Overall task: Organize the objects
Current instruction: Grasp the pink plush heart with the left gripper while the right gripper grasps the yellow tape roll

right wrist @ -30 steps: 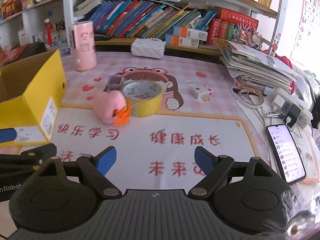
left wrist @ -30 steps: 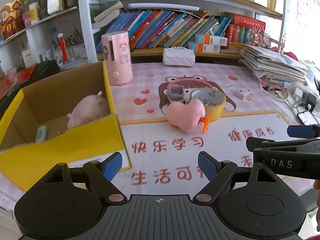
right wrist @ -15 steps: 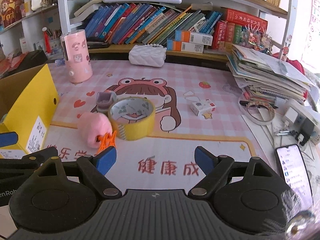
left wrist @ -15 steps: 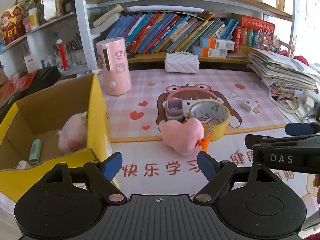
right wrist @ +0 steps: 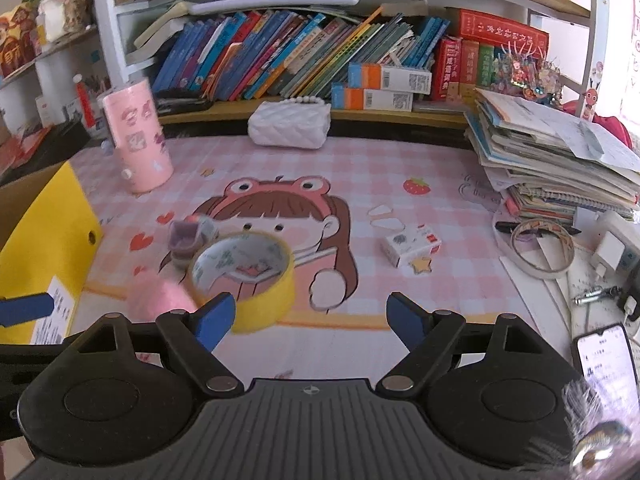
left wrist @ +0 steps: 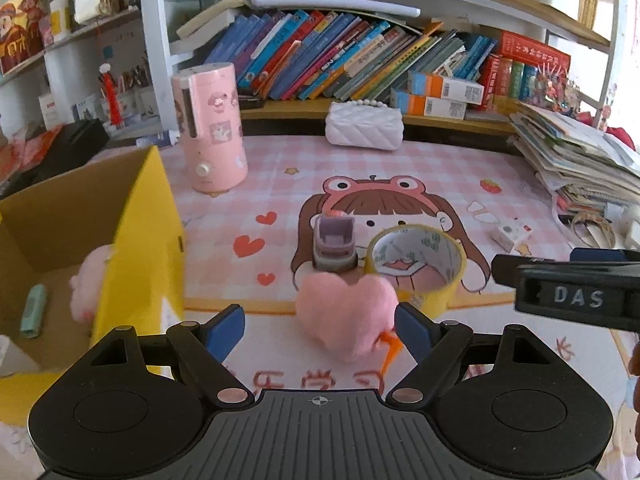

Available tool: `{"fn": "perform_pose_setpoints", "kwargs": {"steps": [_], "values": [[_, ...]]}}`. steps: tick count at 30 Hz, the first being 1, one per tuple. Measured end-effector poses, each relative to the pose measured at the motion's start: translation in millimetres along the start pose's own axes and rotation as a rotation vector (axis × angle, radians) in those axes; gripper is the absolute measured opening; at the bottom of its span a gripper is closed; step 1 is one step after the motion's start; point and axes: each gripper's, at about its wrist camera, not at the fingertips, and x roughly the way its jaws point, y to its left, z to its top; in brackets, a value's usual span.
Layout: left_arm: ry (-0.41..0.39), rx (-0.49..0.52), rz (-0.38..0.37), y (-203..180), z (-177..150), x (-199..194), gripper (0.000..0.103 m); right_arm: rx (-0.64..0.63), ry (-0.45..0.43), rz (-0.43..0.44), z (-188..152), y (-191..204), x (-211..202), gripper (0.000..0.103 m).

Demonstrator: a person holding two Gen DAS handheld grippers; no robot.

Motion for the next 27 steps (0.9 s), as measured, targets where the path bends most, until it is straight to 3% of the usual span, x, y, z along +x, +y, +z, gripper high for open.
{"fn": "perform_pose_setpoints", "kwargs": {"steps": [12,13,14,18,27], "values": [[0.161,-0.128,-0.079,3,3,64,0.083,-0.017,-0.021,0.012,17,-7,16,0.084],[0.171,-0.142,-0.083,4,3,67,0.081,-0.019,-0.019,0.020,17,-6,16,0.085],[0.177,-0.151,-0.090,5,2,69,0.070,-0.020,-0.018,0.029,17,-6,17,0.085],[0.175,-0.154,-0.105,7,1,68,0.068,-0.019,-0.016,0.051,19,-4,20,0.089],[0.129,-0.115,-0.054,20,-4,33,0.068,-0.012,-0.007,0.111,22,8,33,0.100]]}}
